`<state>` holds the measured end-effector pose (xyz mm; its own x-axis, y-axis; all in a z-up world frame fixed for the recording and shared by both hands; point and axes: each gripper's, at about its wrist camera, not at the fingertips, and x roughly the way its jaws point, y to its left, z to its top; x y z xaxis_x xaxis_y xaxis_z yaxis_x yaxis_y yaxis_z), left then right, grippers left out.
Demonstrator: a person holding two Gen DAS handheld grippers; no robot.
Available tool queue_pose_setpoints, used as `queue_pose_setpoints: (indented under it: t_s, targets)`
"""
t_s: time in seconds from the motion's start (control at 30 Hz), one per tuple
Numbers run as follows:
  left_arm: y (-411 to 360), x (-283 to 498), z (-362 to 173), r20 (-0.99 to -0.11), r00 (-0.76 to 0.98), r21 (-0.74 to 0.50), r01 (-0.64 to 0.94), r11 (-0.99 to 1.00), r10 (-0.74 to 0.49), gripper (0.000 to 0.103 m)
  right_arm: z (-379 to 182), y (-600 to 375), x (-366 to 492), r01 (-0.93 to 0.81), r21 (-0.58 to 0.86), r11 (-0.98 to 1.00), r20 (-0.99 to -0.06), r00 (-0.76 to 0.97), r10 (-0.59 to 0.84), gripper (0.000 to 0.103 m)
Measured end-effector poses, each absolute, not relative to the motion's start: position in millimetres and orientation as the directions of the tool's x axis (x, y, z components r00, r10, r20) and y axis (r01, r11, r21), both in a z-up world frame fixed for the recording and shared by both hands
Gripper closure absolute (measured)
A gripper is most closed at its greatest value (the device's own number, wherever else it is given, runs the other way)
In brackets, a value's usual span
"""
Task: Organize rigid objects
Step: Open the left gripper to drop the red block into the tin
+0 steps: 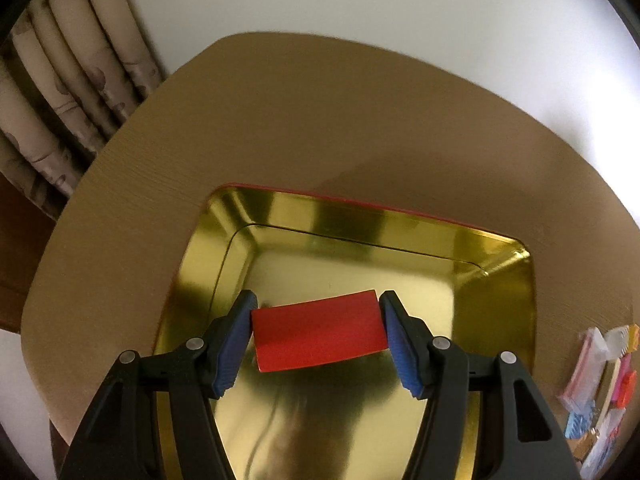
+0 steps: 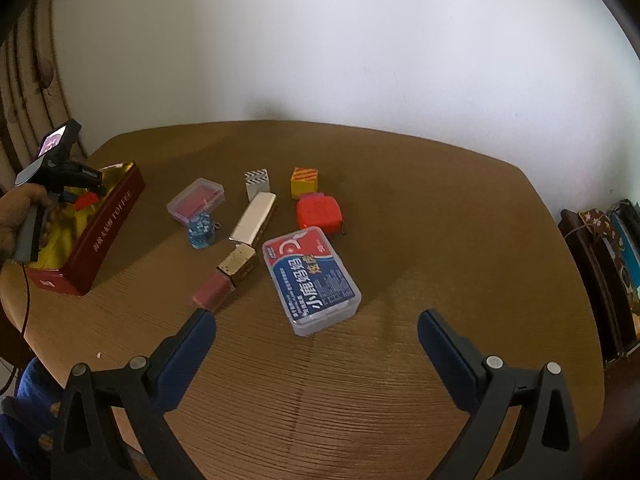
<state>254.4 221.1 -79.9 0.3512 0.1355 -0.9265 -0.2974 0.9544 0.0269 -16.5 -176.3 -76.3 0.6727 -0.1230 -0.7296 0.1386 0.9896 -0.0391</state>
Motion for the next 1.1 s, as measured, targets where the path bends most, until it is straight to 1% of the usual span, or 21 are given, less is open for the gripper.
queue_pose_setpoints:
  t_s: [0.13, 0.2, 0.27, 0.33, 0.4, 0.5, 0.53, 0.63, 0.7, 0.77, 0.83, 0.9, 1.0, 1.07, 1.1]
  targets:
    - [220.7, 266.1, -91.7, -0.933, 0.328, 0.042, -0.311, 0.949, 0.149, 0.043, -82.4, -185.5, -14.7, 0.144, -0.033, 0.989, -0.749, 0.652, -0.12, 0.0]
    - [222.4, 268.4, -93.0, -0.928, 0.341, 0.034, -0.324, 0.945, 0.151, 0.039, -86.6, -195.5, -13.4, 0.163, -0.019, 0.986, -0.762, 0.636, -0.12, 0.0]
    - [224.0, 265.9, -92.9, -0.93, 0.34, 0.022, -0.332, 0.943, 0.141, 0.031, -91.4, -206.9, -13.6, 0.191, 0.002, 0.982, -0.775, 0.62, -0.119, 0.0]
    - [222.5, 262.5, -92.3, -0.925, 0.356, 0.006, -0.335, 0.942, 0.133, 0.026, -96.1, -216.6, -13.1, 0.203, 0.026, 0.979, -0.784, 0.611, -0.106, 0.0]
    - [220.2, 256.3, -87.5, -0.916, 0.38, -0.003, -0.332, 0.943, 0.131, 0.026, -99.6, -220.1, -12.2, 0.197, 0.043, 0.98, -0.786, 0.611, -0.088, 0.0]
    - [216.4, 236.9, -66.5, -0.882, 0.457, -0.041, -0.308, 0.951, 0.11, 0.015, -107.6, -217.2, -8.0, 0.145, 0.071, 0.987, -0.797, 0.603, -0.031, 0.0]
    - [215.9, 228.7, -58.8, -0.868, 0.484, -0.044, -0.297, 0.954, 0.111, 0.012, -109.2, -215.3, -8.0, 0.142, 0.065, 0.988, -0.8, 0.599, -0.033, 0.0]
    - [219.2, 200.9, -33.0, -0.813, 0.564, -0.022, -0.277, 0.961, 0.144, 0.009, -105.3, -209.5, -9.3, 0.133, 0.055, 0.99, -0.777, 0.628, -0.041, 0.0]
    - [225.8, 180.5, -17.9, -0.776, 0.614, -0.038, -0.275, 0.961, 0.145, 0.008, -97.6, -208.1, -8.9, 0.129, 0.078, 0.989, -0.75, 0.661, -0.027, 0.0]
    - [232.6, 148.1, 0.7, -0.727, 0.674, -0.066, -0.262, 0.963, 0.133, 0.001, -88.0, -206.4, -6.0, 0.116, 0.101, 0.988, -0.727, 0.687, -0.006, 0.0]
    - [231.1, 121.9, 10.2, -0.69, 0.711, -0.071, -0.253, 0.965, 0.136, 0.001, -79.6, -204.3, 7.2, 0.105, 0.079, 0.991, -0.72, 0.693, -0.016, 0.0]
    - [225.8, 95.8, 10.4, -0.674, 0.73, -0.082, -0.228, 0.97, 0.115, 0.001, -75.3, -201.1, 30.2, 0.094, 0.055, 0.994, -0.739, 0.674, -0.023, 0.0]
    - [220.2, 59.9, -0.3, -0.677, 0.734, -0.153, -0.209, 0.966, 0.052, 0.001, -83.4, -203.5, 59.4, 0.109, 0.078, 0.991, -0.799, 0.601, -0.003, 0.0]
    - [216.7, 39.3, -11.0, -0.676, 0.737, -0.222, -0.196, 0.955, -0.006, 0.001, -89.6, -204.2, 68.8, 0.103, 0.128, 0.986, -0.804, 0.593, 0.042, 0.0]
    - [213.4, 31.3, -16.7, -0.681, 0.731, -0.24, -0.186, 0.953, -0.029, 0.001, -89.6, -201.2, 75.3, 0.101, 0.105, 0.989, -0.805, 0.592, 0.025, 0.0]
